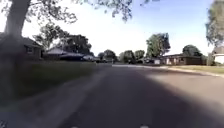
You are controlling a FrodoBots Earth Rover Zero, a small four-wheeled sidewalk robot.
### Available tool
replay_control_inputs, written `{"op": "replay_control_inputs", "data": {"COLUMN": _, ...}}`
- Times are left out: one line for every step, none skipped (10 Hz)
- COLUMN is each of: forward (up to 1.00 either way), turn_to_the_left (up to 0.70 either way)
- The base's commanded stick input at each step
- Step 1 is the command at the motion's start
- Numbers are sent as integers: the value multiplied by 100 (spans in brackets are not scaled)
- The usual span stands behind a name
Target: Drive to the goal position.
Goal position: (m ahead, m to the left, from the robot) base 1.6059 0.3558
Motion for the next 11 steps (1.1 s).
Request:
{"op": "replay_control_inputs", "data": {"forward": 100, "turn_to_the_left": 0}}
{"op": "replay_control_inputs", "data": {"forward": 100, "turn_to_the_left": 0}}
{"op": "replay_control_inputs", "data": {"forward": 100, "turn_to_the_left": 0}}
{"op": "replay_control_inputs", "data": {"forward": 100, "turn_to_the_left": 0}}
{"op": "replay_control_inputs", "data": {"forward": 100, "turn_to_the_left": 0}}
{"op": "replay_control_inputs", "data": {"forward": 100, "turn_to_the_left": 0}}
{"op": "replay_control_inputs", "data": {"forward": 100, "turn_to_the_left": 0}}
{"op": "replay_control_inputs", "data": {"forward": 100, "turn_to_the_left": 0}}
{"op": "replay_control_inputs", "data": {"forward": 100, "turn_to_the_left": 0}}
{"op": "replay_control_inputs", "data": {"forward": 100, "turn_to_the_left": 0}}
{"op": "replay_control_inputs", "data": {"forward": 100, "turn_to_the_left": 0}}
